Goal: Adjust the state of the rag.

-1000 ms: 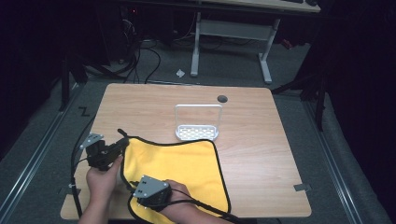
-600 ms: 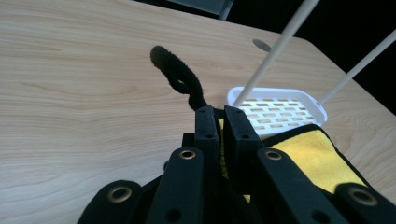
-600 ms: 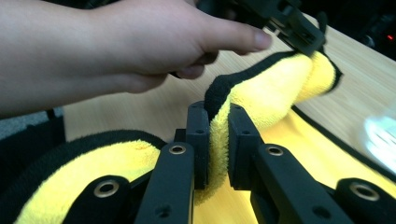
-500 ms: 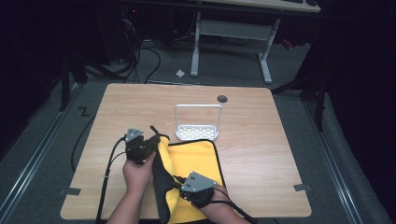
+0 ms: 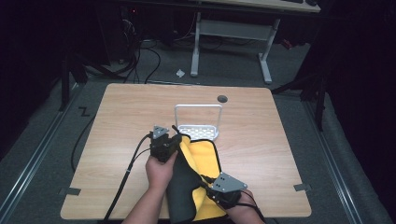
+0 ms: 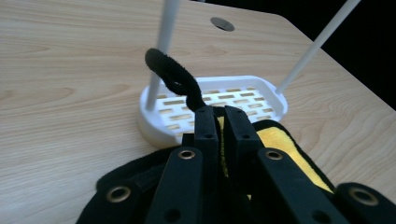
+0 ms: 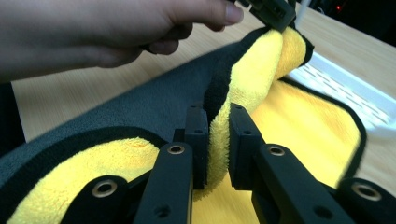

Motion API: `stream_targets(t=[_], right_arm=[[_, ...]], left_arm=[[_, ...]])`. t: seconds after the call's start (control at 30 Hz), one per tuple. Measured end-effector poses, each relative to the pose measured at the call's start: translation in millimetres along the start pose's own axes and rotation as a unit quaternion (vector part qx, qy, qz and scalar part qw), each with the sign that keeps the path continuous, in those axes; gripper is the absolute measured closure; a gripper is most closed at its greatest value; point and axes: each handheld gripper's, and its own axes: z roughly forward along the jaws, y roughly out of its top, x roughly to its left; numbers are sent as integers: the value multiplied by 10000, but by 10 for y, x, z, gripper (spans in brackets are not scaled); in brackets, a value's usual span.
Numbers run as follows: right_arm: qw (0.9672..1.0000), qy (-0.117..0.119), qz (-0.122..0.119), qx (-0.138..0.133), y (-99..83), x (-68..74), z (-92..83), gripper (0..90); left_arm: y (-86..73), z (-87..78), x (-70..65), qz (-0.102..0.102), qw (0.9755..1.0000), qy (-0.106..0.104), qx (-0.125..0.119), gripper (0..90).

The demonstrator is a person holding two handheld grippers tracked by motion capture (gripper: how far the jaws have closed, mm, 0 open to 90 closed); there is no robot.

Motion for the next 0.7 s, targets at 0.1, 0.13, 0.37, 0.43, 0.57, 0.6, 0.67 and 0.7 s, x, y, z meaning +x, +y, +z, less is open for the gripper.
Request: stream_targets(t=[0.1, 0.13, 0.37, 0.43, 0.57, 0.6, 0.67, 0.7], right_arm=[[9998, 13, 125, 152, -92, -48, -31, 806], [9997, 9, 133, 213, -119, -61, -37, 806], [9995, -134, 212, 173, -186, -127, -146, 801], [9996, -176, 199, 111, -182, -130, -198, 801], [9995, -186, 202, 128, -204, -122, -232, 796], [9995, -181, 198, 143, -210, -122, -232, 792], [9995, -172, 185, 164, -218, -118, -241, 745], [9995, -220, 184, 118, -215, -121, -257, 702]], left_arm=[[-18, 72, -62, 18, 10000, 3, 71, 841], [-22, 89, -80, 37, 10000, 9, 84, 840], [-17, 127, -154, 178, 9997, -120, 117, 840], [2, 109, -180, 172, 9996, -200, 52, 840], [20, 130, -245, 225, 9993, -279, 56, 838], [16, 157, -262, 246, 9993, -278, 80, 837], [-1, 217, -301, 358, 9990, -238, 145, 830], [-10, 257, -317, 354, 9988, -276, 180, 827]])
